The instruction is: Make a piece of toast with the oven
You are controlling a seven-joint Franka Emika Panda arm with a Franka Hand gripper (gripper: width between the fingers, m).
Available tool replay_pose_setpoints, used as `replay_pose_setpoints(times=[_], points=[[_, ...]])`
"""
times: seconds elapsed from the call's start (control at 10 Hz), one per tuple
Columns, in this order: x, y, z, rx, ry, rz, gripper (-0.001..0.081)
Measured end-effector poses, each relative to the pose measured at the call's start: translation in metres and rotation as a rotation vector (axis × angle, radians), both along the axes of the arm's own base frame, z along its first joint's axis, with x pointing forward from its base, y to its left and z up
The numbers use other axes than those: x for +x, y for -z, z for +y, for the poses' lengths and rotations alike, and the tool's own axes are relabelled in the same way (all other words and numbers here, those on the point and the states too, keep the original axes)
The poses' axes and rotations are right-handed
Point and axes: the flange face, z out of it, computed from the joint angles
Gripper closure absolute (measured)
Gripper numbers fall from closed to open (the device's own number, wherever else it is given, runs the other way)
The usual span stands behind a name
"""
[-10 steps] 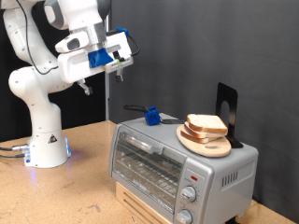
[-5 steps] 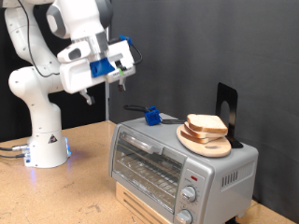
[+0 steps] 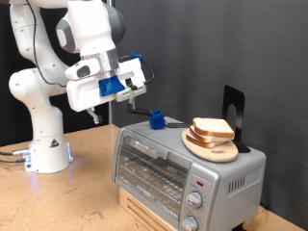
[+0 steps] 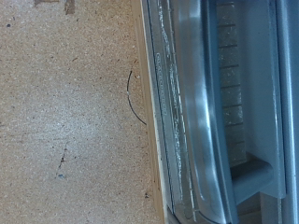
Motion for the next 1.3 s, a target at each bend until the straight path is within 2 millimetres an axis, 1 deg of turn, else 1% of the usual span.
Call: replay_pose_setpoints(times=[0.2,0.7,0.9,1.1,1.3], points=[[-0.002,0.008,0.005,-0.019,0.001,0.000,0.0006],[-0.003,0.058,0.027,-0.095,0.010,0.028,0.0006],[-0.004,0.074,0.030,-0.109,0.010,0.027,0.0006],[-0.004,0.077,0.030,-0.121,0.013,0.013,0.0006],[-0.005,0.078,0.020,-0.145,0.011,0.010,0.0006]])
